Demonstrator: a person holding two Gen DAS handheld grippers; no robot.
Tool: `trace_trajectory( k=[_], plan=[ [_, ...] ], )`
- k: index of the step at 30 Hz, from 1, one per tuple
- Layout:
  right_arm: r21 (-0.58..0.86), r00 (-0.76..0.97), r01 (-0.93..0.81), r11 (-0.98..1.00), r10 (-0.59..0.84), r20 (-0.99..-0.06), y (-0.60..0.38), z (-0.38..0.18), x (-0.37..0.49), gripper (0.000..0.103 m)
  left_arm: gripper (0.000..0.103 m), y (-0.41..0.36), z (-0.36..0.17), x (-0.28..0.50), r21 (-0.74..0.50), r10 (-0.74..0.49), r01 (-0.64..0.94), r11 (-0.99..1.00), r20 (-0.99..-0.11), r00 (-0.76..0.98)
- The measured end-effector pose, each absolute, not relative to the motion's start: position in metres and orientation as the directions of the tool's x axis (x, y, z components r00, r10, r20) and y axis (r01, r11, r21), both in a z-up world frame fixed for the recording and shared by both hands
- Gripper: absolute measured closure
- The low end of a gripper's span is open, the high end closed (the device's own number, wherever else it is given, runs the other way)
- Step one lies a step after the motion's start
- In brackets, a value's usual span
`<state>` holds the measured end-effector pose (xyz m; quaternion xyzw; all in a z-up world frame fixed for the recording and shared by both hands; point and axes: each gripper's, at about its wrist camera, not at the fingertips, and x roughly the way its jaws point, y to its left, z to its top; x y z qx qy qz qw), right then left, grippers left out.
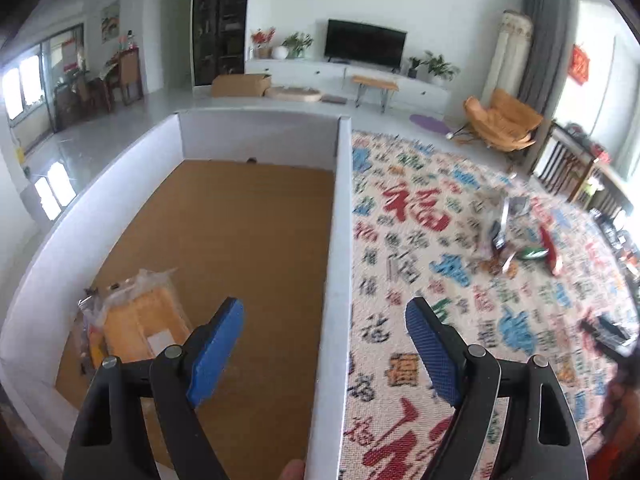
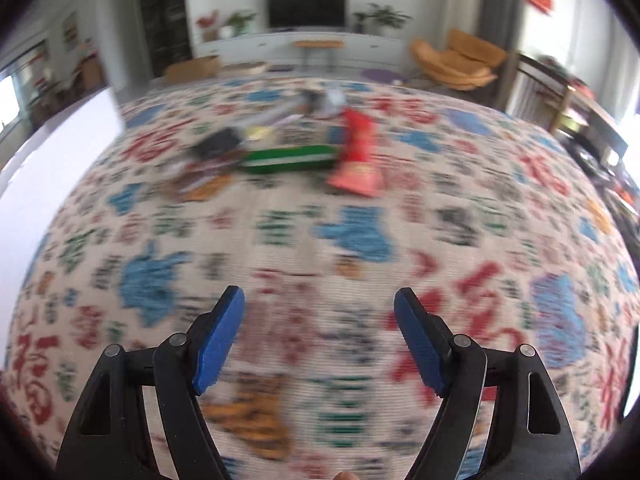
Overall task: Organize snacks
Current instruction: 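Drop the corn sausage and bread roll into the white box with both tools, then move both open tools back toward the remaining snacks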
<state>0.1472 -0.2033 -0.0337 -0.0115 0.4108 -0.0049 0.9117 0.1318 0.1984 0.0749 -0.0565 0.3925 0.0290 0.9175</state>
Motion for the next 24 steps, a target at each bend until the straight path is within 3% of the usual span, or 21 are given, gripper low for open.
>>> trace_trajectory(
  k=[10, 16, 20, 22, 24],
  plan=[
    [-0.022, 0.643, 0.192, 0.981, -0.142, -0.753, -0.293, -0.054, 0.165, 0.023, 0.020, 0.196, 0.069, 0.121, -0.033, 0.061, -0.125, 0.992, -0.734, 0.676],
    [0.008, 0.635, 0.196, 0.981, -0.121, -0.763, -0.301, -0.073, 0.166, 0.023, 0.020, 0.161, 0.112, 0.085, 0.092, 0.199, -0.178, 0.980, -0.545, 0.814],
    [-0.006, 0.622, 0.189, 0.982, -0.124, -0.773, -0.299, -0.076, 0.170, 0.020, 0.011, 0.110, 0.137, 0.069, 0.106, 0.125, -0.084, 0.991, -0.480, 0.868],
    [-0.008, 0.623, 0.189, 0.982, -0.127, -0.772, -0.299, -0.077, 0.170, 0.020, 0.003, 0.086, 0.142, 0.066, 0.070, 0.054, -0.023, 0.997, -0.480, 0.875],
    [0.002, 0.624, 0.190, 0.982, -0.119, -0.772, -0.300, -0.077, 0.170, 0.019, 0.002, 0.065, 0.140, 0.068, 0.025, -0.017, 0.035, 0.999, -0.500, 0.866]
  ],
)
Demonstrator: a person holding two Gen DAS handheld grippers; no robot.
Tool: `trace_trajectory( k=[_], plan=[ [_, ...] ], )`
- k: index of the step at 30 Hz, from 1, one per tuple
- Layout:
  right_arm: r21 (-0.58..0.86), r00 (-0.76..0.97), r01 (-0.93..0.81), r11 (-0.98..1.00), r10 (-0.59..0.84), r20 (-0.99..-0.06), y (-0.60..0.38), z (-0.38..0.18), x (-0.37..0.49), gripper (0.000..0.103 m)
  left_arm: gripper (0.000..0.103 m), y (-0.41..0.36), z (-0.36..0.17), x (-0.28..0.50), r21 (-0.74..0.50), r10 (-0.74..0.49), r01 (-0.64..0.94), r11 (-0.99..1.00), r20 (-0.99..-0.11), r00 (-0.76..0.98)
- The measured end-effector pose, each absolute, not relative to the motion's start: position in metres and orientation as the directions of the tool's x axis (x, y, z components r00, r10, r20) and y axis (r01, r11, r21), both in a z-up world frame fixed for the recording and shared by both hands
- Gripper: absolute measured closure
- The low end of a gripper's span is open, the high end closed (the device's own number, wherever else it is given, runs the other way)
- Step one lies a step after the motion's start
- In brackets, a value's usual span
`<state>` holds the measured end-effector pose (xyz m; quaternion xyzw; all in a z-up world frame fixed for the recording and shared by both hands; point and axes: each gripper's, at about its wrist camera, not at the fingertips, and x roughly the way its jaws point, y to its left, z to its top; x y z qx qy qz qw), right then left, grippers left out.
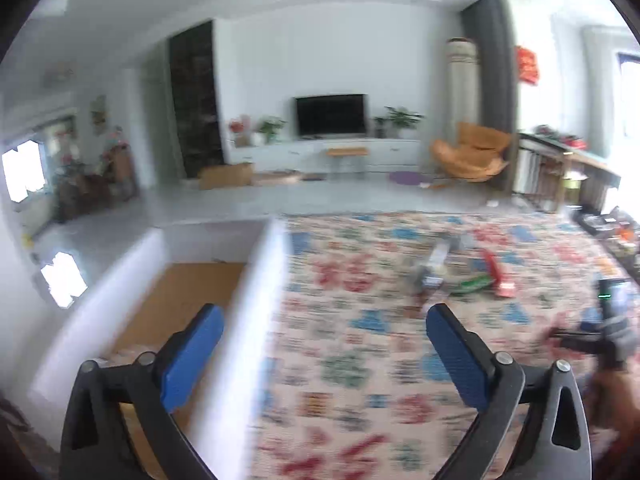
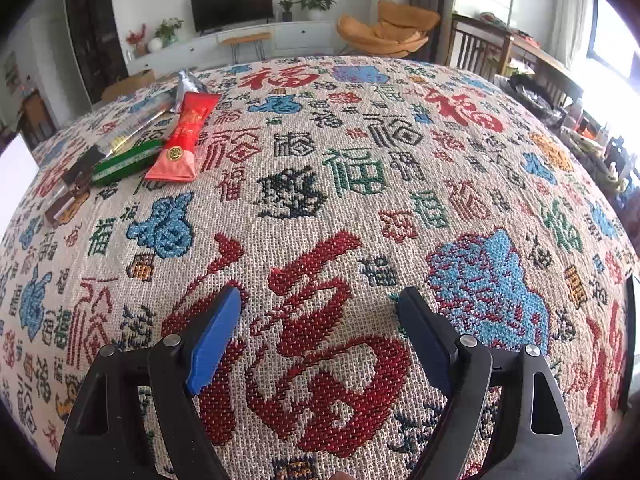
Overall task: Organize snacks
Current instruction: 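Move both open tools back toward the remaining snacks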
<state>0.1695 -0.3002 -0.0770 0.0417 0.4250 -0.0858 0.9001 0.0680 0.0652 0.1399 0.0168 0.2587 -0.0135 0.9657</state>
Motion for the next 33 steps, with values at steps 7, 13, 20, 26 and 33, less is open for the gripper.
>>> trace_trajectory(
  k=[7, 13, 20, 26, 33],
  plan=[
    [0.004, 0.624, 0.190, 0.982, -0.118, -0.772, -0.300, -0.077, 0.170, 0.019, 0.002, -0.010, 0.065, 0.106, -0.031, -0.153, 0.179, 0.983, -0.674, 0.723],
    [0.004, 0.624, 0.190, 0.982, -0.118, -0.772, -0.300, -0.078, 0.170, 0.019, 0.002, -0.033, 0.003, 0.162, -0.014, -0.119, 0.167, 0.986, -0.762, 0.636],
    [0.004, 0.624, 0.190, 0.982, -0.118, -0.772, -0.300, -0.078, 0.169, 0.019, 0.000, -0.036, -0.043, 0.195, 0.011, -0.050, 0.103, 0.995, -0.817, 0.575],
    [0.002, 0.624, 0.191, 0.982, -0.119, -0.773, -0.300, -0.078, 0.170, 0.018, 0.000, -0.031, -0.045, 0.197, -0.012, -0.052, 0.073, 0.997, -0.809, 0.586],
    [0.000, 0.623, 0.190, 0.982, -0.120, -0.773, -0.300, -0.079, 0.170, 0.018, 0.000, -0.031, -0.045, 0.195, -0.012, -0.052, 0.071, 0.997, -0.808, 0.586]
  ],
)
